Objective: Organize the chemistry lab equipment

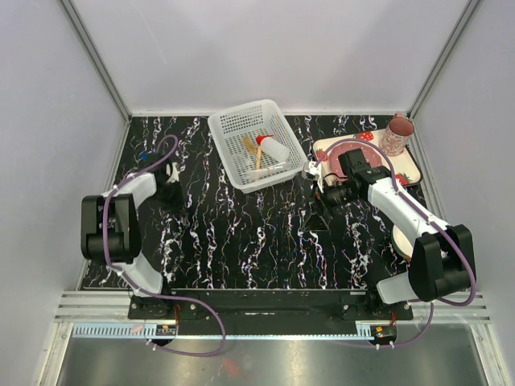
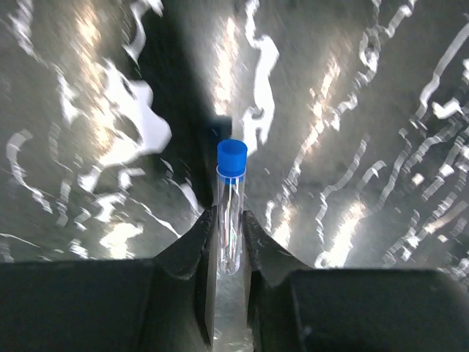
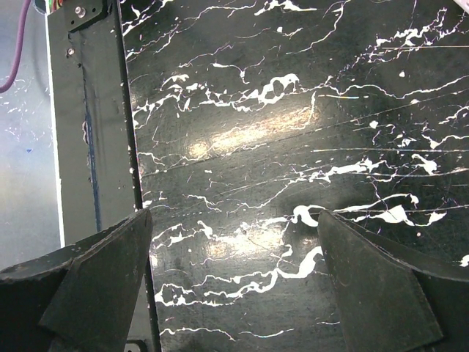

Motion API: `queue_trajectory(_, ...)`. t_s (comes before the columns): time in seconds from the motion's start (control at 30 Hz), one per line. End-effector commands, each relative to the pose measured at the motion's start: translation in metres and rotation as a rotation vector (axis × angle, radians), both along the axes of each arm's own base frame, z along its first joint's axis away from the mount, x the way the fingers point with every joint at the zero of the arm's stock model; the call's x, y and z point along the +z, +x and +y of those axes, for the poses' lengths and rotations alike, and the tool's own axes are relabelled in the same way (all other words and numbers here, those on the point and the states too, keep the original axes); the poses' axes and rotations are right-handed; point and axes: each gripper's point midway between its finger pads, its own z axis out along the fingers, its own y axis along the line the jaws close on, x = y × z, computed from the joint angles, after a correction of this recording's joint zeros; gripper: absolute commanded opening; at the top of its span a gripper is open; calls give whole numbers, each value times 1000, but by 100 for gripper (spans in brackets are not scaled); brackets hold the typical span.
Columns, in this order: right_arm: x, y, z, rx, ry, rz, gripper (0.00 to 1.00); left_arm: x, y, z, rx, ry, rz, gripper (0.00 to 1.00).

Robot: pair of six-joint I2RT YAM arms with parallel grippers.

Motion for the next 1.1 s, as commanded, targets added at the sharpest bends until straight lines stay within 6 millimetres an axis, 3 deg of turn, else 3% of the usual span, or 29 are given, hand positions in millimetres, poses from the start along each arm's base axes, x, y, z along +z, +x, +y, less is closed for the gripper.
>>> queue_trajectory(0.0, 19, 4, 4, 21, 54, -51, 100, 37, 14, -40, 90, -269, -179, 10)
queue_trajectory(0.03, 19, 3, 5, 22, 57, -45, 100, 33, 5, -44, 106, -298, -176, 10)
queue_trajectory(0.07, 20, 2, 6, 28, 67, -36, 100, 48, 14, -48, 105, -326, -263, 10)
queue_trajectory(0.13, 20, 1, 7, 30, 79, -24, 100, 59, 5, -59, 134, -406, -312, 10)
queue_trajectory(0.2, 23, -3, 11, 45, 112, 0, 100, 79, 9, -72, 149, -520, -386, 9)
queue_trajectory(0.23, 24, -5, 13, 47, 126, 18, 100, 81, -1, -80, 147, -565, -401, 9)
queue_trajectory(0.27, 27, -8, 17, 58, 162, 50, 100, 96, 6, -88, 118, -616, -491, 10)
queue_trajectory(0.33, 33, -12, 22, 70, 211, 104, 100, 103, -13, -116, 86, -728, -484, 10)
queue_trajectory(0.37, 37, -16, 27, 87, 250, 146, 100, 115, -11, -124, 54, -757, -546, 10)
queue_trajectory(0.4, 39, -17, 29, 95, 271, 168, 100, 110, -21, -132, 75, -796, -522, 10)
queue_trajectory(0.47, 45, -23, 37, 113, 311, 242, 100, 134, -30, -156, -1, -881, -612, 10)
queue_trajectory(0.53, 48, -24, 44, 116, 328, 293, 100, 142, -46, -177, -2, -957, -618, 10)
queue_trajectory(0.67, 50, -32, 60, 118, 352, 397, 100, 179, -61, -206, -43, -1078, -730, 11)
queue_trajectory(0.9, 47, 1, 74, -174, 405, 428, 97, 223, -60, -254, -61, -1188, -803, 10)
queue_trajectory(1.07, 53, 7, 76, -225, 432, 452, 92, 220, -54, -279, -41, -1187, -779, 10)
